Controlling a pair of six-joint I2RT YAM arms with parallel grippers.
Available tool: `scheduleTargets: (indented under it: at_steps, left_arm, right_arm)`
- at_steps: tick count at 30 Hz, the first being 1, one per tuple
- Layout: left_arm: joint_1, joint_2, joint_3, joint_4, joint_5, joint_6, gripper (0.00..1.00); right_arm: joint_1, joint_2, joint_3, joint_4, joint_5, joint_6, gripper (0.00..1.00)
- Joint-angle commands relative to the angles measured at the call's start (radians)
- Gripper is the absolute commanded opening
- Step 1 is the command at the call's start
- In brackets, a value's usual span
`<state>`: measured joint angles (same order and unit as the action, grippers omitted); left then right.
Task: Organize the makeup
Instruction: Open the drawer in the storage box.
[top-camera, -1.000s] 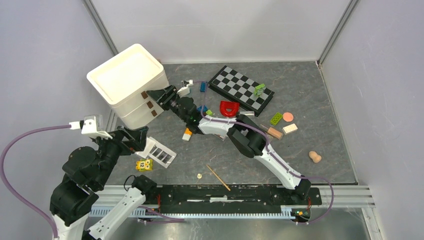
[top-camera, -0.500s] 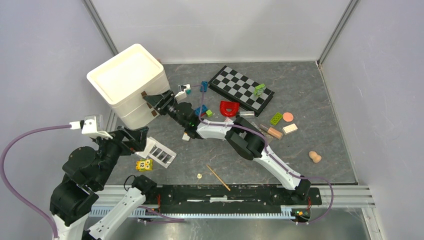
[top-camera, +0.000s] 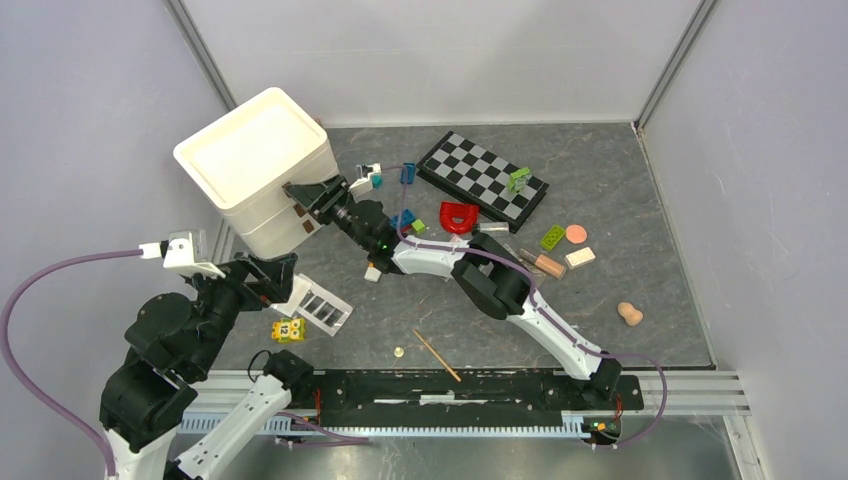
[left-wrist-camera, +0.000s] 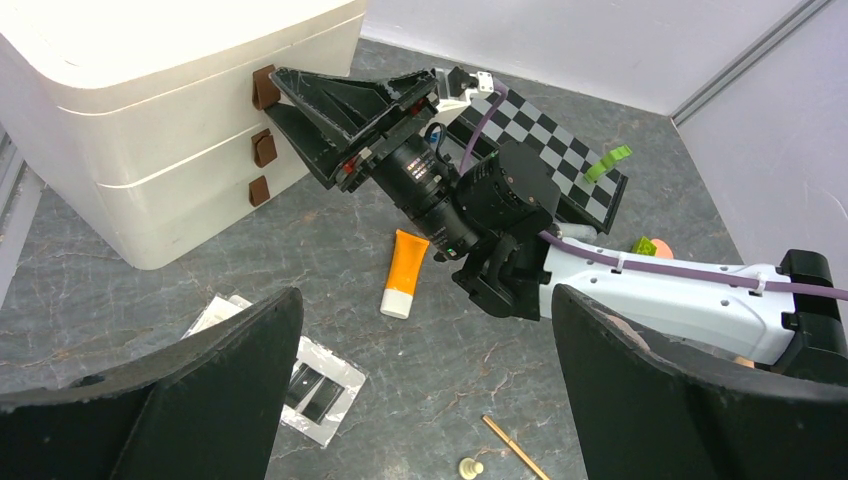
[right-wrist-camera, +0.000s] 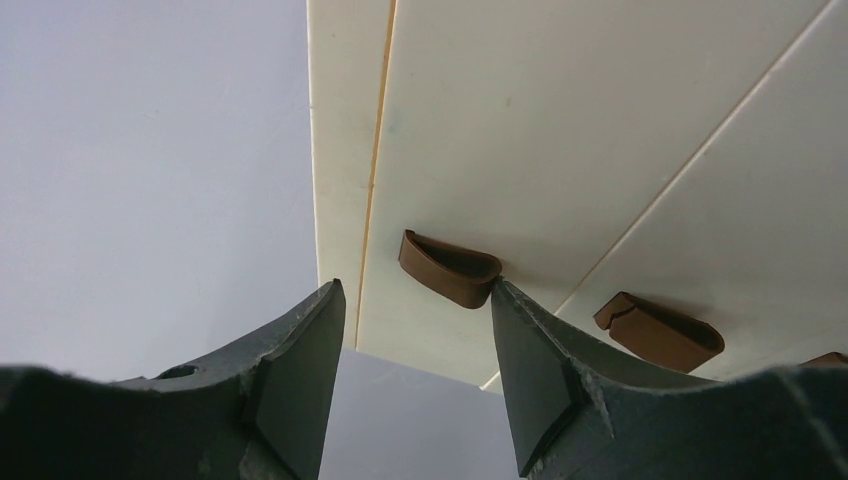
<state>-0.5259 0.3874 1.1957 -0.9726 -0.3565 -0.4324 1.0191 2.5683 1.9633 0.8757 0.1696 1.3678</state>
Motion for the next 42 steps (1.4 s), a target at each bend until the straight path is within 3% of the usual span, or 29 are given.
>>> scheduleTargets:
  at_steps: [1,8,18,20,24,31,32,36,38,42]
  left_arm:
    - [0.000,0.006,0.016,0.003,0.013,0.004,1.00]
    - [0.000,0.009,0.015,0.003,0.014,0.003,1.00]
    - [0.001,0.010,0.012,0.004,0.008,0.005,1.00]
    - [0.000,0.013,0.010,0.004,0.008,0.004,1.00]
    - [0.000,0.018,0.008,0.004,0.010,0.003,1.00]
    - [0.000,0.020,0.010,0.005,0.011,0.005,1.00]
    - [0.001,0.019,0.010,0.005,0.010,0.004,1.00]
    - [0.000,0.022,0.010,0.004,0.011,0.003,1.00]
    - [-0.001,0.024,0.011,0.005,0.011,0.004,1.00]
    - [0.000,0.024,0.012,0.004,0.009,0.006,1.00]
  right_arm:
    - [0.002,-0.005,0.061,0.009,0.025,0.007,0.62]
    - [0.001,0.007,0.071,0.007,0.035,0.019,0.56]
    - [0.001,-0.016,0.002,0.082,0.032,0.019,0.26]
    - [0.001,-0.029,-0.027,0.117,0.033,0.019,0.14]
    - [0.001,-0.045,-0.048,0.140,0.031,0.003,0.00]
    - [0.001,-0.096,-0.121,0.146,0.030,-0.025,0.00]
    - [0.001,-0.102,-0.132,0.142,0.033,-0.028,0.03]
    - [0.001,-0.089,-0.115,0.111,0.036,-0.018,0.48]
    - [0.001,-0.071,-0.090,0.106,0.037,-0.005,0.57]
    - [0.001,-0.038,-0.038,0.080,0.038,0.019,0.64]
